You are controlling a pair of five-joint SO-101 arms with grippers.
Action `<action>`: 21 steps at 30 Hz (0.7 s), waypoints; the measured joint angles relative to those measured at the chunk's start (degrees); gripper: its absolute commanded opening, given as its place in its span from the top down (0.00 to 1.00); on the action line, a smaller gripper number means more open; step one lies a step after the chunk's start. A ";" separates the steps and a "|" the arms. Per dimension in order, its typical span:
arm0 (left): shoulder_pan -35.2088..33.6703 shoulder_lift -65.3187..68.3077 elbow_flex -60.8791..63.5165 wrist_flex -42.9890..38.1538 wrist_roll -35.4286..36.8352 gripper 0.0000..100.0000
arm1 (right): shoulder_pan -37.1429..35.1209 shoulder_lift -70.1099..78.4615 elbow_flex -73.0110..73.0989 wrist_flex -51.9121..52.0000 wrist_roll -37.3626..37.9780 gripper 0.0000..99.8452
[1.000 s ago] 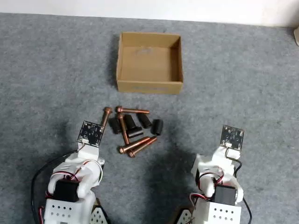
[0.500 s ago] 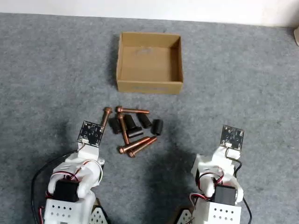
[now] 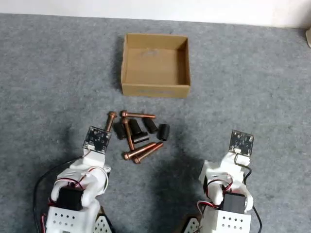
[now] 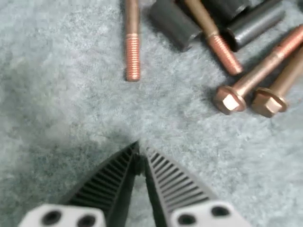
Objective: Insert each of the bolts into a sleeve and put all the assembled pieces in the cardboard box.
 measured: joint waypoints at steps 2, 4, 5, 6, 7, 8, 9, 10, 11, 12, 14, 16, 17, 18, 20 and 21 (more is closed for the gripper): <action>-1.32 0.00 0.00 0.00 0.00 0.99 | 0.09 0.00 0.00 0.00 0.00 0.67; -5.36 0.00 0.00 -0.62 0.00 0.99 | 0.53 0.00 0.00 0.00 0.00 0.67; -8.26 0.00 -0.09 -1.67 -0.09 0.99 | 0.70 0.00 0.00 0.00 0.00 0.67; -11.96 0.00 -0.18 -2.90 -0.70 0.99 | 0.79 0.00 0.00 -0.35 0.00 0.67; -16.00 0.09 -0.62 -4.31 -2.90 0.99 | 0.79 0.00 0.00 -0.44 0.00 0.67; -20.04 0.35 -0.79 -5.89 -6.51 0.99 | 0.79 0.00 0.00 -0.53 0.00 0.67; -23.56 0.18 -0.79 -7.38 -10.11 0.99 | 0.70 0.00 0.00 -0.70 0.00 0.67; -25.41 0.35 -1.23 -8.35 -13.10 0.99 | 0.70 0.00 0.00 -0.70 0.00 0.67; -26.20 0.35 -1.85 -8.97 -14.15 0.99 | 0.44 0.00 0.00 -0.79 0.00 0.67; -26.55 0.35 -2.64 -9.05 -13.71 0.99 | -0.79 0.00 0.00 -1.14 0.00 0.67; -26.73 0.35 -4.84 -9.05 -13.01 0.99 | -3.25 0.00 0.00 -2.37 0.00 0.67; -25.93 0.35 -8.09 -7.56 -13.63 0.99 | -4.75 0.00 0.00 -3.43 0.00 0.67; -24.97 0.26 -9.93 -6.51 -13.71 0.99 | -4.75 0.00 0.00 -4.13 0.00 0.67; -24.18 0.00 -11.87 -5.54 -13.80 0.99 | -4.13 0.00 0.00 -4.66 0.00 0.67; -22.68 0.18 -15.82 -4.40 -12.75 0.99 | -1.14 0.00 0.00 -5.89 0.00 0.67; -22.07 1.23 -17.76 -4.40 -11.69 0.99 | 0.79 0.00 0.00 -6.59 0.00 0.67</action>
